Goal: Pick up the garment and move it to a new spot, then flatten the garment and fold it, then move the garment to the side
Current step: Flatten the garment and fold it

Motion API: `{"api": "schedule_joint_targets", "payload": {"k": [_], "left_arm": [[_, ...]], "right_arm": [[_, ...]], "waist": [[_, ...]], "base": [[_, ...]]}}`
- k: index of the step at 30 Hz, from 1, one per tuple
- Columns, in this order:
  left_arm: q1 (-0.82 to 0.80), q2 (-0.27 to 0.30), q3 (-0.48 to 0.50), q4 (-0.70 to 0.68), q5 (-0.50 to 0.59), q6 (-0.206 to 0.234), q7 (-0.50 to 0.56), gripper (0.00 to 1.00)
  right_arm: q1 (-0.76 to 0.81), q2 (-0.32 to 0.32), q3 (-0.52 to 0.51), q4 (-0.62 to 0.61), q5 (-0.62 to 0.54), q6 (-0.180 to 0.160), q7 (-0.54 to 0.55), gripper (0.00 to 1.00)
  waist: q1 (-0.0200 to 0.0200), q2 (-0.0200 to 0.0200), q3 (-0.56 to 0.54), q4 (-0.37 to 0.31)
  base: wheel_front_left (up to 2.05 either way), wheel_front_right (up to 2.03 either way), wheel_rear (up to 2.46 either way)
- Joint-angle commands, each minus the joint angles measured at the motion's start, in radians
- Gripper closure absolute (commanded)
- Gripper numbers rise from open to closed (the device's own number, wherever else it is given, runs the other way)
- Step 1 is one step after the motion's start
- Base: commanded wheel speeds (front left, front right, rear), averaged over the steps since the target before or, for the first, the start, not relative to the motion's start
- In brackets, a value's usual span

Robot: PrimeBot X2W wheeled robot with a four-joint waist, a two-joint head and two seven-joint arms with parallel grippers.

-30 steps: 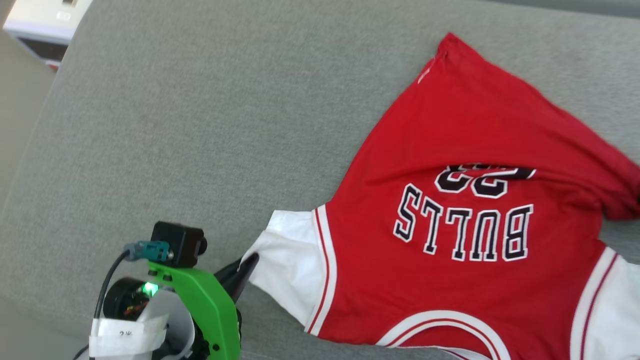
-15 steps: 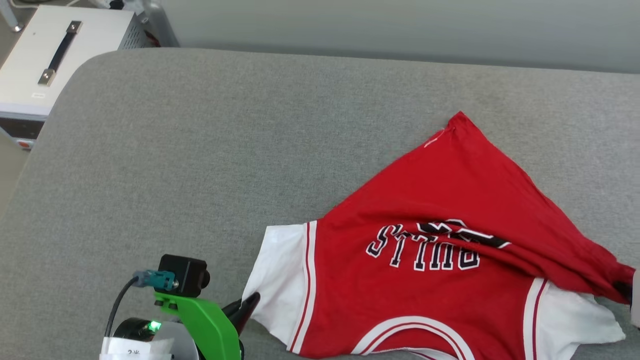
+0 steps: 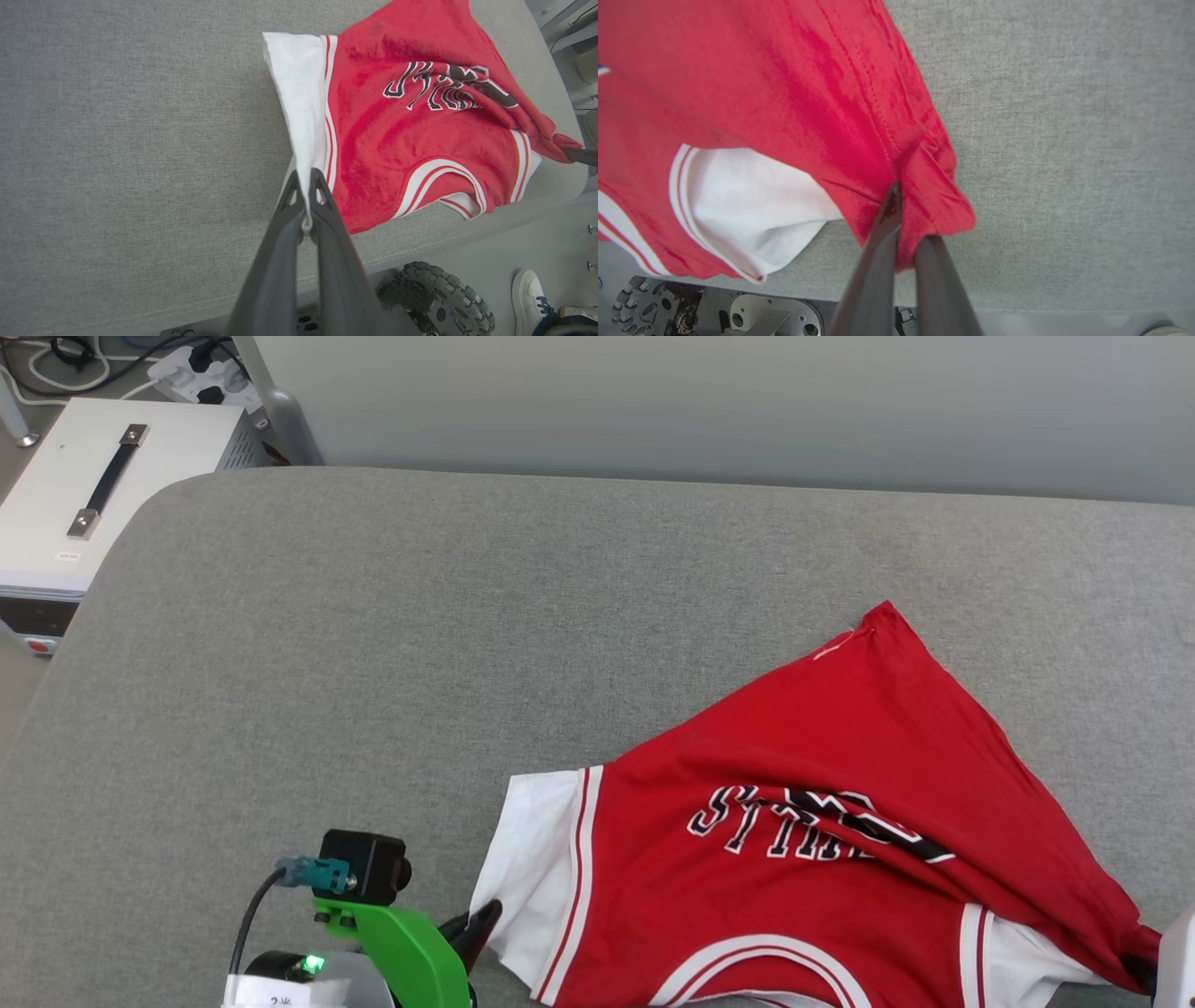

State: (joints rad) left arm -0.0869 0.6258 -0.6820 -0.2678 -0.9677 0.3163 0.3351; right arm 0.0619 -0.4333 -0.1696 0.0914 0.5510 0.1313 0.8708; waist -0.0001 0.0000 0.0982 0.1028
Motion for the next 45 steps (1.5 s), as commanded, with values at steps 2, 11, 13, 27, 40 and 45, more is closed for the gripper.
{"api": "schedule_joint_targets", "payload": {"k": [2, 11, 13, 27, 40, 45], "left_arm": [[-0.008, -0.008, -0.003, 0.004, 0.007, -0.007, -0.005, 1.0], [-0.036, 0.015, -0.009, -0.046, 0.046, -0.005, 0.001, 1.0], [-0.046, 0.018, -0.013, -0.066, 0.052, -0.003, 0.011, 1.0], [-0.106, -0.005, -0.012, -0.112, 0.066, -0.016, 0.01, 1.0], [-0.165, -0.076, -0.029, -0.077, 0.063, -0.065, -0.022, 1.0], [-0.184, -0.107, -0.044, -0.05, 0.063, -0.084, -0.031, 1.0]], "right_arm": [[0.014, -0.003, 0.004, -0.001, -0.001, -0.001, -0.001, 1.0], [-0.046, -0.057, 0.005, -0.077, 0.056, -0.001, 0.032, 0.0], [-0.066, -0.07, 0.0, -0.117, 0.072, -0.001, 0.057, 0.0], [-0.429, -0.131, 0.12, -0.231, 0.038, -0.001, 0.278, 0.0], [-0.705, -0.193, 0.265, 0.016, -0.048, -0.001, 0.317, 0.0], [-0.746, -0.218, 0.299, 0.082, -0.064, -0.001, 0.302, 0.0]], "waist": [[0.0001, 0.0, -0.003, 0.002], [0.0001, 0.0, 0.014, 0.027], [0.0001, 0.0, 0.024, 0.04], [0.0001, 0.0, 0.165, 0.156], [0.0001, 0.0, 0.309, 0.275], [0.0001, 0.0, 0.338, 0.303]], "base": [[0.0, 0.0, 0.0], [0.0, 0.0, 0.0], [0.0, 0.0, 0.0], [0.0, 0.0, 0.0], [0.0, 0.0, 0.0], [0.0, 0.0, 0.0]]}}
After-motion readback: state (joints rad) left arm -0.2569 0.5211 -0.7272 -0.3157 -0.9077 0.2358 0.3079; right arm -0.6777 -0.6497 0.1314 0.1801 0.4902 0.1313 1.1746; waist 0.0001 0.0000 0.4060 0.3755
